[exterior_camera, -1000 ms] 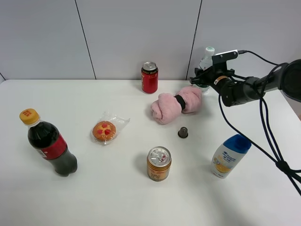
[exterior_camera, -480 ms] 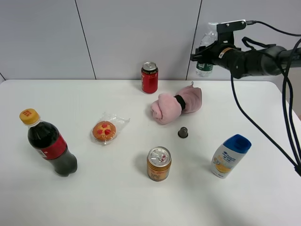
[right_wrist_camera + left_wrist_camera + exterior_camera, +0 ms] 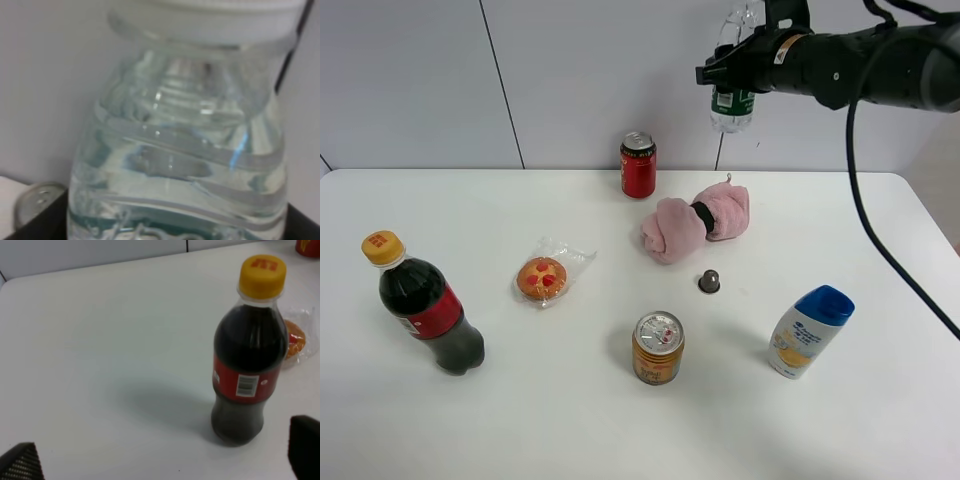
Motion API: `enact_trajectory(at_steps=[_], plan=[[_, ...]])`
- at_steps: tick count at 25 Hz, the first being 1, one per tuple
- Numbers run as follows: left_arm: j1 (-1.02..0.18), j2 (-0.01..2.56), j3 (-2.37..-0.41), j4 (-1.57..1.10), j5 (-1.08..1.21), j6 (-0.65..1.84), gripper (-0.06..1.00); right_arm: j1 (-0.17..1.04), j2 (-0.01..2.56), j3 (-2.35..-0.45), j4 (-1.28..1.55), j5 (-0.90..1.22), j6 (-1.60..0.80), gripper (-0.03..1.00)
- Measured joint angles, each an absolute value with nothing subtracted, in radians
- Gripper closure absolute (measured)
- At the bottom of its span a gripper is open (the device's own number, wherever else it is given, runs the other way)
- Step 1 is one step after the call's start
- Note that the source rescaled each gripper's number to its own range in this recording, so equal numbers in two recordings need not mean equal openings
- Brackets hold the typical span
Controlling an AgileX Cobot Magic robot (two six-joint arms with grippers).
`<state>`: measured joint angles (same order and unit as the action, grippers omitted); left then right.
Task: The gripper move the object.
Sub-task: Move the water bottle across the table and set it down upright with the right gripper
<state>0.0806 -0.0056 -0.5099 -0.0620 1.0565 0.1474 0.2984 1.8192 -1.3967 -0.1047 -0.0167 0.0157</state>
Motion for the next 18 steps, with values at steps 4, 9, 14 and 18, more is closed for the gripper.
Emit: enact_trajectory(at_steps=[4,9,14,18], plan=[[0.081,-0.006,-0.51,-0.062,1.056,0.147,-0.06,0.335,1.734,-1.397,-0.105,0.081,0.016,0.94],[0.081,-0.006,-0.51,-0.062,1.056,0.147,-0.06,0.401,1.644,-1.397,-0.104,0.178,0.016,0.94],[0.081,-0.006,-0.51,-0.062,1.056,0.147,-0.06,0.487,1.594,-1.397,-0.085,0.211,0.017,0.94],[0.081,-0.006,-0.51,-0.062,1.056,0.147,-0.06,0.549,1.589,-1.397,-0.084,0.205,0.017,0.94]])
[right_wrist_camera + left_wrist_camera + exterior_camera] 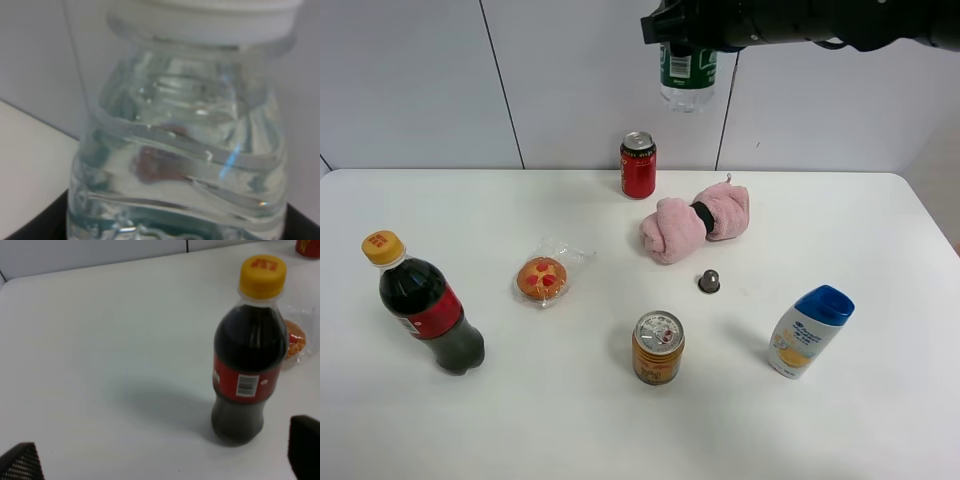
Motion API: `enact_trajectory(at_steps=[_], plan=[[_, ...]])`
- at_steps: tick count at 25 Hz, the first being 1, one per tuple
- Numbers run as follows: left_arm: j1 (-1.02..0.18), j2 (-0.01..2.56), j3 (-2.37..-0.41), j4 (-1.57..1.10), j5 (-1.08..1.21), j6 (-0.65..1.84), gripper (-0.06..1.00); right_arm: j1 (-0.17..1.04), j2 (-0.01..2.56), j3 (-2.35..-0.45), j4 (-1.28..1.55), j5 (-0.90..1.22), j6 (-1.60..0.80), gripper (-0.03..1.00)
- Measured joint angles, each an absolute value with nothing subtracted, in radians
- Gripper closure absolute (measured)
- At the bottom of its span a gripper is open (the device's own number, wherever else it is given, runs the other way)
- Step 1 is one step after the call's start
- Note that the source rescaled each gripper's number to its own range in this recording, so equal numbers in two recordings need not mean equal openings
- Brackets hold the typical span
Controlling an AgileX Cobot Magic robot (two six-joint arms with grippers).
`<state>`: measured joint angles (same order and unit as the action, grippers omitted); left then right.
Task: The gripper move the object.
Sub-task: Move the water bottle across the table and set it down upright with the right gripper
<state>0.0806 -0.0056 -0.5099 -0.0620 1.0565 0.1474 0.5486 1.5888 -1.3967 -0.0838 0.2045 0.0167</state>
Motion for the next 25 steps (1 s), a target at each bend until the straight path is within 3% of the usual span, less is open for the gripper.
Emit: enact_trajectory(at_steps=[8,16,25], plan=[[0.081,-0.006,-0.51,-0.062,1.056,0.147,-0.06,0.63,1.631,-1.397,-0.082,0.042,0.016,0.94],[0.081,-0.006,-0.51,-0.062,1.056,0.147,-0.06,0.645,1.832,-1.407,-0.086,-0.194,0.016,0.94],[0.081,-0.006,-0.51,-0.062,1.056,0.147,-0.06,0.658,2.171,-1.747,-0.121,-0.153,0.016,0.94]])
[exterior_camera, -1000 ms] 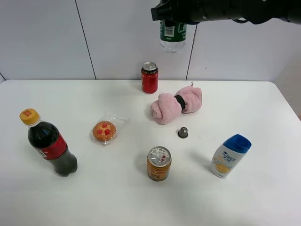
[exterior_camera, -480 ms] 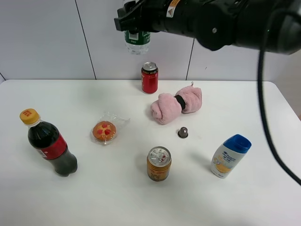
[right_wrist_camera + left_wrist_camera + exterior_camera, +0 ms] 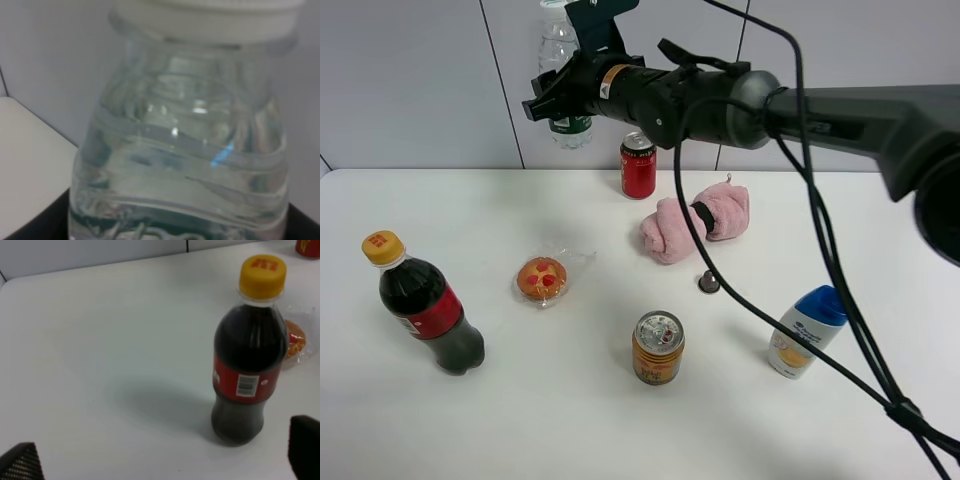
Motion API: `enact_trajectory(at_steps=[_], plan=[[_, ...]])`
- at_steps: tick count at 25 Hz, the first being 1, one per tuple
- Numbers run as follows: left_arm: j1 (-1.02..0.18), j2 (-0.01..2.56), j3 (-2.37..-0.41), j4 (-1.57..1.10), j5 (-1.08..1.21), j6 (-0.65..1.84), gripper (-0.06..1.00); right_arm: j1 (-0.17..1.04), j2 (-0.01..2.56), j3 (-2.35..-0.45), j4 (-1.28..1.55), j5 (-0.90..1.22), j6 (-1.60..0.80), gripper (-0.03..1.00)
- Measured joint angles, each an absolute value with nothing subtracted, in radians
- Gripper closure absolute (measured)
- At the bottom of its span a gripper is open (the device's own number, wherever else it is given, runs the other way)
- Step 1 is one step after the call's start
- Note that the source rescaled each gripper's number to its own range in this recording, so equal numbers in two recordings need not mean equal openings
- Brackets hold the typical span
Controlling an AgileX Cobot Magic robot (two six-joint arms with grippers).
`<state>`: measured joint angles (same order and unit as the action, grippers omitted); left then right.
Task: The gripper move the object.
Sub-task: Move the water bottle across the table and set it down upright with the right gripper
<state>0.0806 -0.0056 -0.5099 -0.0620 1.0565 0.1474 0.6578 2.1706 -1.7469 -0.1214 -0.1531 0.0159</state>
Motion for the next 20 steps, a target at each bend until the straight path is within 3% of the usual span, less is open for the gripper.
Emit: enact_trajectory(at_steps=[6,20], plan=[[0.081,-0.006,-0.51,-0.062,1.056,0.147,-0.06,0.66,2.323,-1.86,-0.122,-0.141,0.023,0.94],[0.081,-0.006,-0.51,-0.062,1.056,0.147,-0.06,0.66,2.484,-1.866,-0.208,-0.272,0.031,0.94]])
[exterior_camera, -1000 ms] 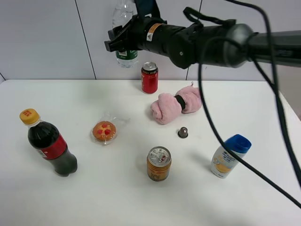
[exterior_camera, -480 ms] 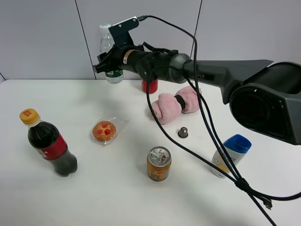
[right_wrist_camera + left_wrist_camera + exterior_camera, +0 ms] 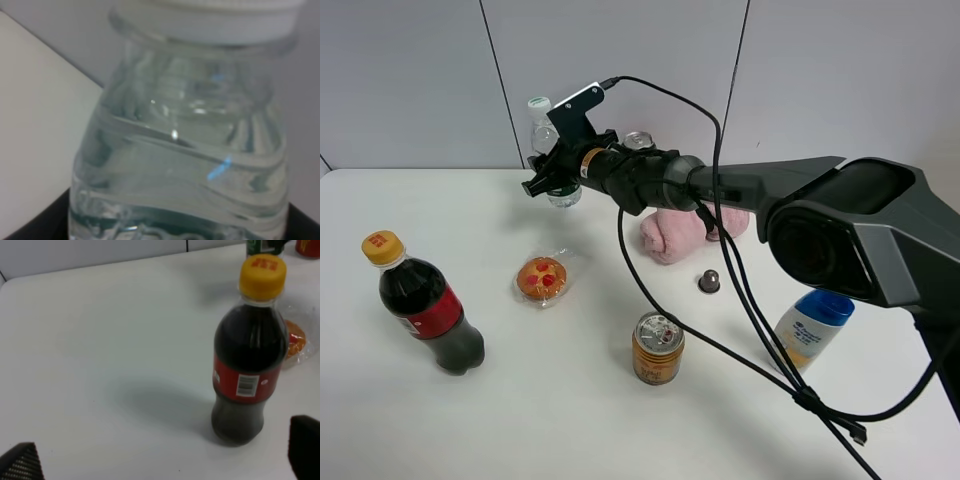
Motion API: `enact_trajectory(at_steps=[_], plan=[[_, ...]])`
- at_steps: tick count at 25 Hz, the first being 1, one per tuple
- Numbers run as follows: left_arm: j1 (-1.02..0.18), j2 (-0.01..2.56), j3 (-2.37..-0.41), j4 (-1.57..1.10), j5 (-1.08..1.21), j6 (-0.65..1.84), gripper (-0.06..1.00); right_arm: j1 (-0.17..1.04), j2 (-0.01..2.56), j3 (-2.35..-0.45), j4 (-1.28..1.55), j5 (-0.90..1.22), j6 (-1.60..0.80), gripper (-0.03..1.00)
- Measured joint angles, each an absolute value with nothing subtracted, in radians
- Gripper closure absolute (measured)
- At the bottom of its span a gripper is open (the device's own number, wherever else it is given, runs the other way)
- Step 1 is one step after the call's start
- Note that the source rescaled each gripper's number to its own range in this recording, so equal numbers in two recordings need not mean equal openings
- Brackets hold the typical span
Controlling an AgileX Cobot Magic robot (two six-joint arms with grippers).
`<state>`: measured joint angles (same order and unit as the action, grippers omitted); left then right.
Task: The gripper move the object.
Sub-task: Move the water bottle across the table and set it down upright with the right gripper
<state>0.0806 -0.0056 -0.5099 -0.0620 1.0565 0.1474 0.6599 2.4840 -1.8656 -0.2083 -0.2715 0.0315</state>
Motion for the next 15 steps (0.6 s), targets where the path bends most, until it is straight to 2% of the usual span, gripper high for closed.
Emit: enact_trajectory(at_steps=[15], plan=[[0.081,-0.006,-0.51,-0.062,1.056,0.147,-0.06,0.661,2.565,-1.869,-0.215,-0.342,0.067,0.94]])
